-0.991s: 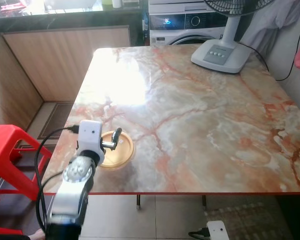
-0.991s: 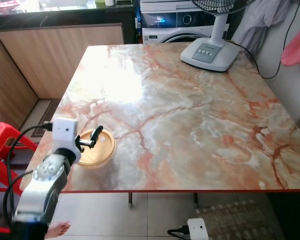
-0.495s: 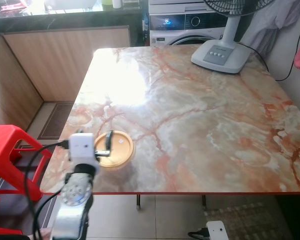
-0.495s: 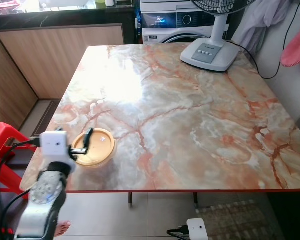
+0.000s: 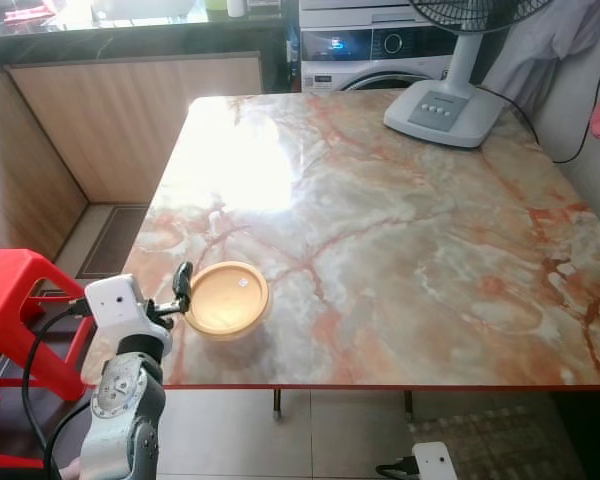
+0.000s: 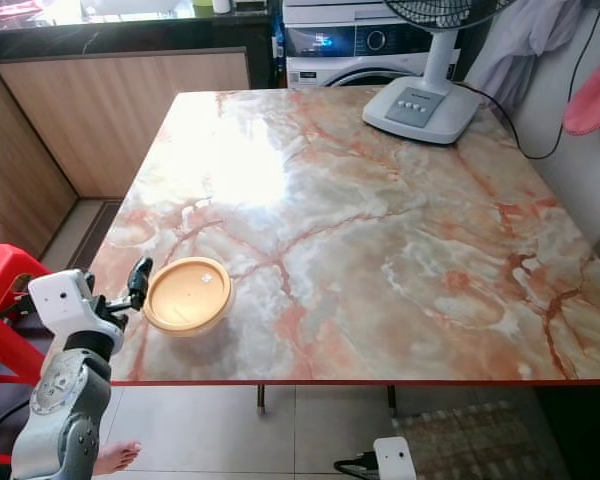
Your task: Restocking fridge
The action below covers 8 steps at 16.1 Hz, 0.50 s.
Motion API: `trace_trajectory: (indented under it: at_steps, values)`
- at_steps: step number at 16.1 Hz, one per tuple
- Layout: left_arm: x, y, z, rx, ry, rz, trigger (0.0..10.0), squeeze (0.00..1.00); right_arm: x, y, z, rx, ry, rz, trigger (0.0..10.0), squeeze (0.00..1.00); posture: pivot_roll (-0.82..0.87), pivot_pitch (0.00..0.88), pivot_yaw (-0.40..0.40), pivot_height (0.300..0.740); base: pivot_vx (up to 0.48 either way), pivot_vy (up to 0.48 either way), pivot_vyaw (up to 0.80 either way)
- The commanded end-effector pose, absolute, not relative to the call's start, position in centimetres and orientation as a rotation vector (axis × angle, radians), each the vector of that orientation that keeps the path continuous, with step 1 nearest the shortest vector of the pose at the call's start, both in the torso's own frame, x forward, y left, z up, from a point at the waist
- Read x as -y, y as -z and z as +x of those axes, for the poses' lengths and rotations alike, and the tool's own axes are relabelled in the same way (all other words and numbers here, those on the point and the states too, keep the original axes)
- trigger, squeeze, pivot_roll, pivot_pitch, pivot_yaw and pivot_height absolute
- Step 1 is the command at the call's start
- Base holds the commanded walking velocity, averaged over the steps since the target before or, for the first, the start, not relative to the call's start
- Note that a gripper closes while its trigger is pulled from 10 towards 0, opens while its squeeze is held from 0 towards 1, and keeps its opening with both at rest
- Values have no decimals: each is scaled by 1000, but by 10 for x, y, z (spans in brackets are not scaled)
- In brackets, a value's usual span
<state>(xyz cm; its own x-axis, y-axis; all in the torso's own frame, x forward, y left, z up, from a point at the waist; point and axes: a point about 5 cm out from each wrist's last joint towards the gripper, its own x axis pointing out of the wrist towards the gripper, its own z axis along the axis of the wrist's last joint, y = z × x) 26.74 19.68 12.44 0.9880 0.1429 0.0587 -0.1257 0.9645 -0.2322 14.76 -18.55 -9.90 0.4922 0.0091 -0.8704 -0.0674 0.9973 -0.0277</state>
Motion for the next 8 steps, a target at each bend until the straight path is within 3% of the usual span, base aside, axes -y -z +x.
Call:
trace_trajectory:
  at_steps: [1,6,7,8]
  values:
    - [-195,-122,269,50,-97,-265,10000,1000,185,101,143,-1068,-50,-61,10000,0,65,29,24,740,0,0,0]
    - [-191,-115,273,11,-24,-331,10000,1000,186,101,142,-1068,-48,-67,10000,0,60,30,23,740,0,0,0]
    - [-191,-116,274,12,-23,-333,10000,0,186,101,143,-1068,-48,-67,10000,0,58,35,22,740,0,0,0]
    - [-192,-117,275,13,-21,-335,10000,0,186,101,143,-1067,-47,-66,10000,0,58,36,22,740,0,0,0]
